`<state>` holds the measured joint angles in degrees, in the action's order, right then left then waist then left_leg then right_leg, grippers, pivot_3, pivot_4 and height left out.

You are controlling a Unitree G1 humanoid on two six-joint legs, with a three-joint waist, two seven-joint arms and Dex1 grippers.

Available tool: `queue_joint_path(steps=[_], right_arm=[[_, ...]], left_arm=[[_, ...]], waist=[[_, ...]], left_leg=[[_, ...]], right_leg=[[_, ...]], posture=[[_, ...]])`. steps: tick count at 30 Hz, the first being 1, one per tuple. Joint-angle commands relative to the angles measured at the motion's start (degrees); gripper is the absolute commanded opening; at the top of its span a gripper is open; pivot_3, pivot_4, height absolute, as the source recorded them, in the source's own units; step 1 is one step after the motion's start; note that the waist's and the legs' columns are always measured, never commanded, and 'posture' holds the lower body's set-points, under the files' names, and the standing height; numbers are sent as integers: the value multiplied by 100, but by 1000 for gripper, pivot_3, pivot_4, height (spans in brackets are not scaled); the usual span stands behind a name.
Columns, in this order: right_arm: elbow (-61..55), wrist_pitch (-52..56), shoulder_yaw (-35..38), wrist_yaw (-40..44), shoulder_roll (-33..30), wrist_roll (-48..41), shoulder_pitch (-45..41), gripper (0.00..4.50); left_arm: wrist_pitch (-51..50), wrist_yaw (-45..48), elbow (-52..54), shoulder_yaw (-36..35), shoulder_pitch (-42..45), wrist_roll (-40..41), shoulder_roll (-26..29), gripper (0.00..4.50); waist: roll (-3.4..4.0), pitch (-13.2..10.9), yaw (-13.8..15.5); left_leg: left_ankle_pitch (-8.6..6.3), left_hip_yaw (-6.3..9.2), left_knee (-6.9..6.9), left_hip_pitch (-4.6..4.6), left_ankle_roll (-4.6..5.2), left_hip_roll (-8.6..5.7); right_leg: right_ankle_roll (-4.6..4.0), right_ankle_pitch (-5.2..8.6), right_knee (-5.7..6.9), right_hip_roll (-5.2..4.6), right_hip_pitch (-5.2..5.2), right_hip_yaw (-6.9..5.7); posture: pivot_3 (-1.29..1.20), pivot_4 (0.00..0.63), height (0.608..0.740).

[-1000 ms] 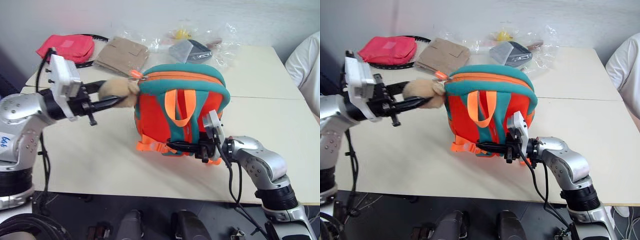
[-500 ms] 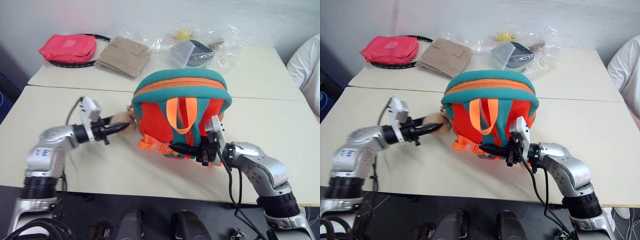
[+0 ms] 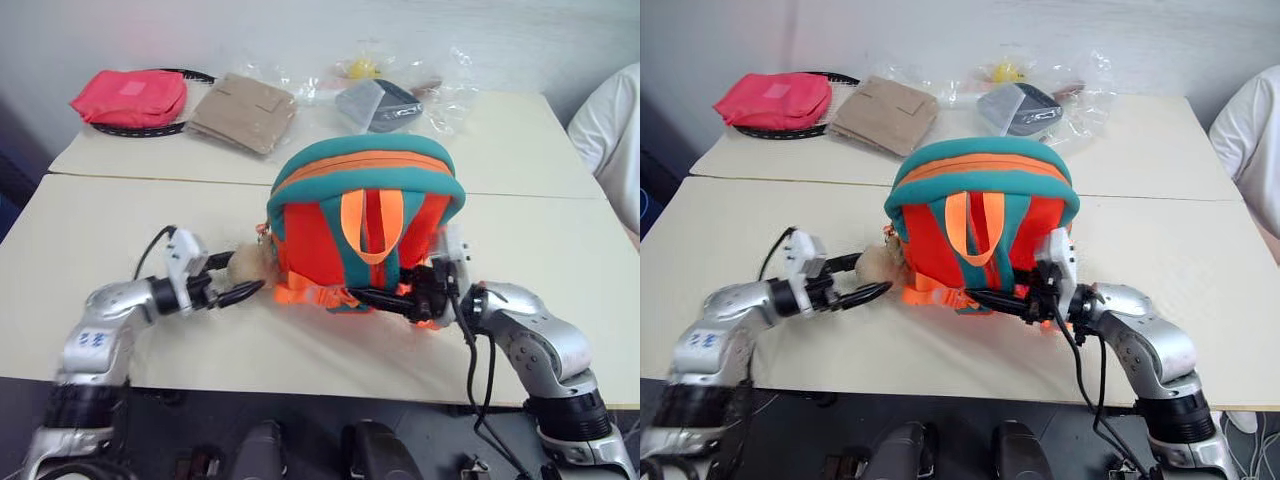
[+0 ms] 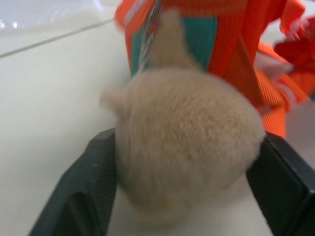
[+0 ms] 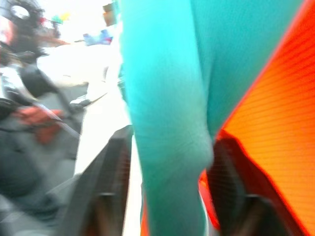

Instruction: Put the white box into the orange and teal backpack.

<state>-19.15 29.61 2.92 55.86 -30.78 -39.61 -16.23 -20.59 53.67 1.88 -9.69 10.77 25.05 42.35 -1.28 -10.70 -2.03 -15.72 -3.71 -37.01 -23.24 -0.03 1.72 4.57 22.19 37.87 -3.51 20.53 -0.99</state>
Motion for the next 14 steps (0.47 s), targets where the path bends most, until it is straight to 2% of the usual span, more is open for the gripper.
queue_joint_path(steps=[1, 3, 5, 7, 9, 14], right_arm=[[-174, -122, 872, 392, -706, -170, 516, 3366], [183, -616, 1286, 761, -1068, 87, 903, 3989], [798, -1606, 1540, 1206, -1344, 592, 1211, 4480], [1969, -2650, 1719, 1485, -1652, 1148, 1205, 4480], [2712, -3155, 1810, 1498, -1759, 1362, 1040, 4480], [3670, -3824, 1600, 1736, -1776, 1638, 615, 4480]], left_arm=[[730, 401, 141, -837, -959, -329, 678, 4500], [1028, 495, 208, -1259, -1489, -285, 761, 4500], [1183, 415, 262, -1613, -1870, -257, 723, 4500], [1172, 329, 372, -1946, -2198, -178, 652, 4500], [1233, 360, 497, -2095, -2456, -201, 641, 4500], [1207, 295, 849, -2288, -2741, -108, 480, 4500]], waist=[[2, -1, 20], [3, -2, 35], [2, -1, 60], [2, -1, 61], [2, -1, 48], [12, -6, -7]], left_leg=[[0, 0, -2, 0, 0, -1], [-10, 0, 9, 4, 12, -4], [-21, -2, 4, 3, 29, -9], [-37, 1, -3, 6, 55, -13], [-39, 0, -5, 19, 59, -18], [-37, -7, 43, 95, 42, -13]], right_leg=[[0, 0, -3, -1, 1, 0], [-1, 0, -15, -8, -8, -1], [-1, 1, -45, -16, -17, -2], [-1, 0, -54, -23, -30, -6], [0, 0, -58, -29, -46, -7], [-7, 4, -75, -26, -103, -6]], posture=[[0, 150, 740], [0, 150, 740], [0, 150, 740], [0, 150, 740], [0, 150, 740], [0, 150, 740]])
